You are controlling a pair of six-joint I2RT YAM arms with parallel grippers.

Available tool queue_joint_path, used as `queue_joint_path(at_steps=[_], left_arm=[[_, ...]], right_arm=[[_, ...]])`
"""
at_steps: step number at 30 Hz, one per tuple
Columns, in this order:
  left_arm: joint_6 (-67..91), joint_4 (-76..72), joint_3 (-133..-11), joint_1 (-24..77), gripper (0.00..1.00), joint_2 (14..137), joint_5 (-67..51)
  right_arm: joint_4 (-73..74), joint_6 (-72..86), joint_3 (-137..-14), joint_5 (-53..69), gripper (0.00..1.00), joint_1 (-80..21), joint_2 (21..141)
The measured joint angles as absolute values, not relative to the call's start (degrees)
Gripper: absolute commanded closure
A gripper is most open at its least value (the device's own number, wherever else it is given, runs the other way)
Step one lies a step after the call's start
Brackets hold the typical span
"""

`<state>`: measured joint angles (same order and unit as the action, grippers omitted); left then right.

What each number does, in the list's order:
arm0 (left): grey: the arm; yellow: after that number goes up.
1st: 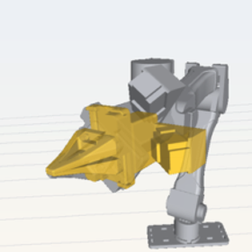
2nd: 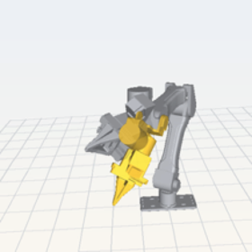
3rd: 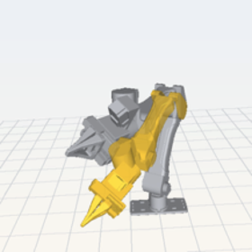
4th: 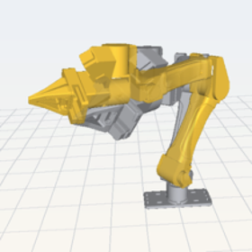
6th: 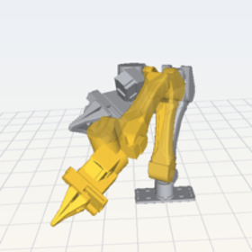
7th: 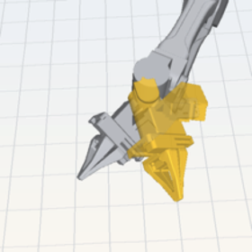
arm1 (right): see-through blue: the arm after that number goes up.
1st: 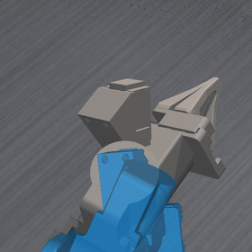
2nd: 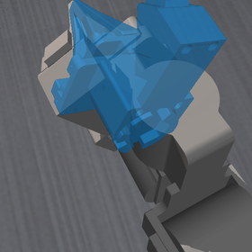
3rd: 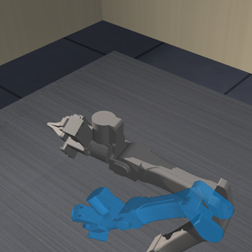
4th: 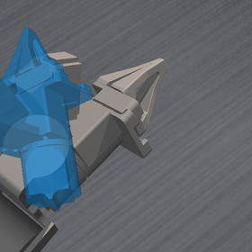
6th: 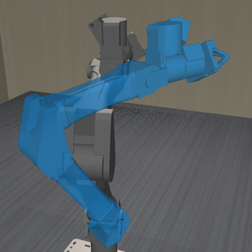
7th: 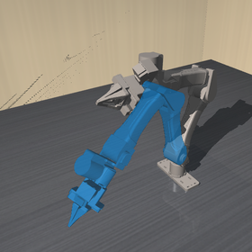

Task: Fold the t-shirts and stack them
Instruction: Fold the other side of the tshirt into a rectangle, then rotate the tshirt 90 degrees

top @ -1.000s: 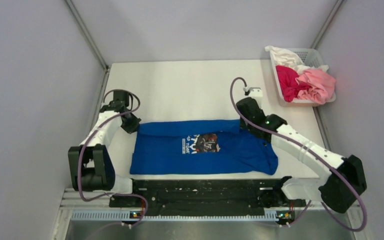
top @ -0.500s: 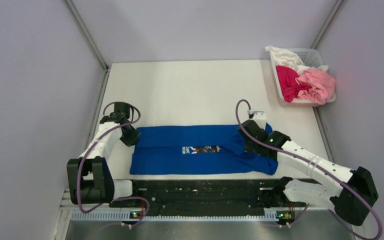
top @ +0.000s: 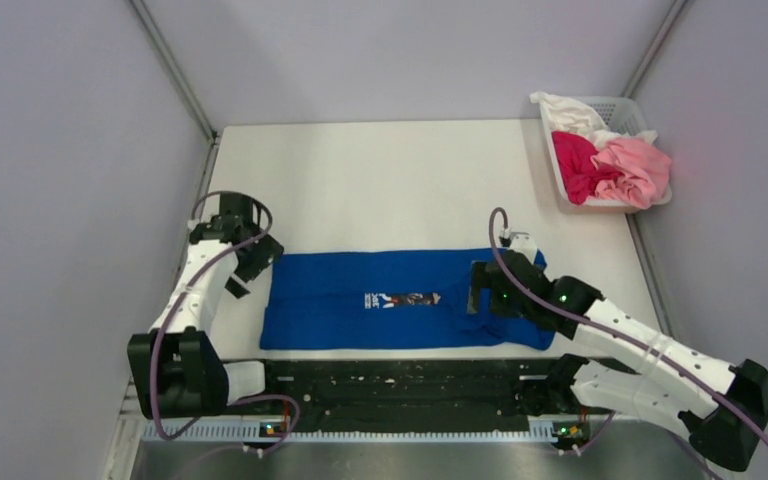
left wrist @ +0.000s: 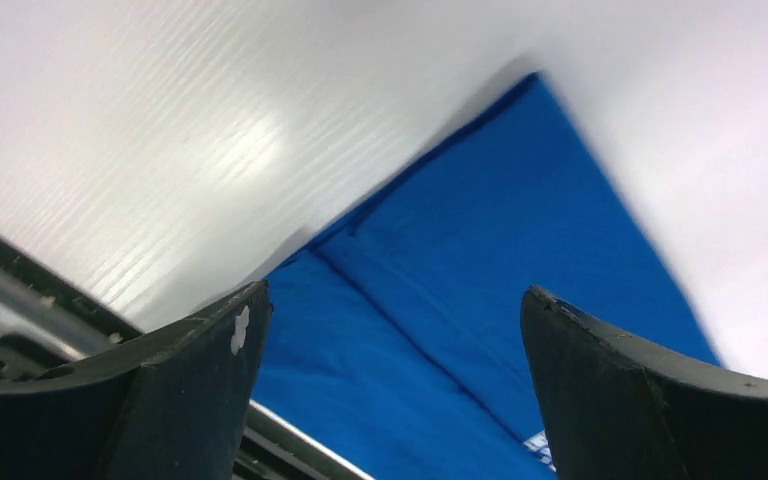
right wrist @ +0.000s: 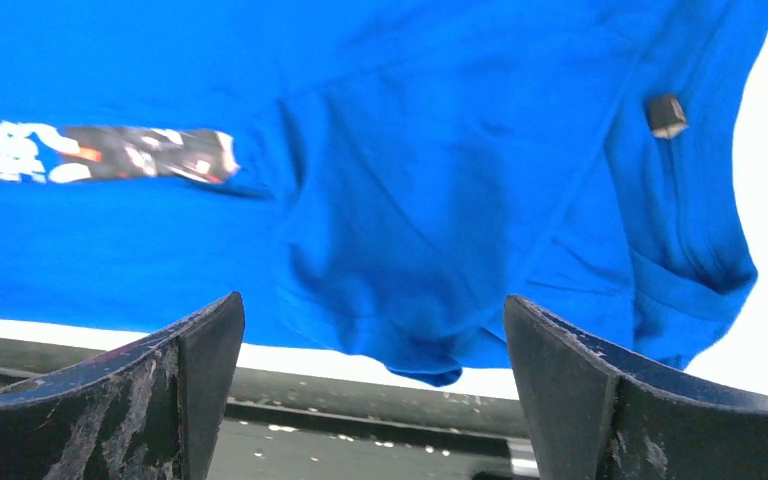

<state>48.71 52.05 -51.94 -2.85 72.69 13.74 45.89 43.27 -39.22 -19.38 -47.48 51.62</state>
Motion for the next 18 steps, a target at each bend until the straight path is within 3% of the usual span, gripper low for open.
queue_joint_path(at_steps=[6, 18], left_arm=[[45.58, 48.07, -57.32, -1.13, 0.01, 70.98, 7.27], [41.78, 43.68, -55.86, 2.04, 0.01, 80.79, -2.09]], right_arm=[[35.05, 43.35, -38.3, -14.09, 0.01, -47.46, 51.44], [21.85, 50.17, -25.74, -1.41, 0.01, -47.4, 58.48]])
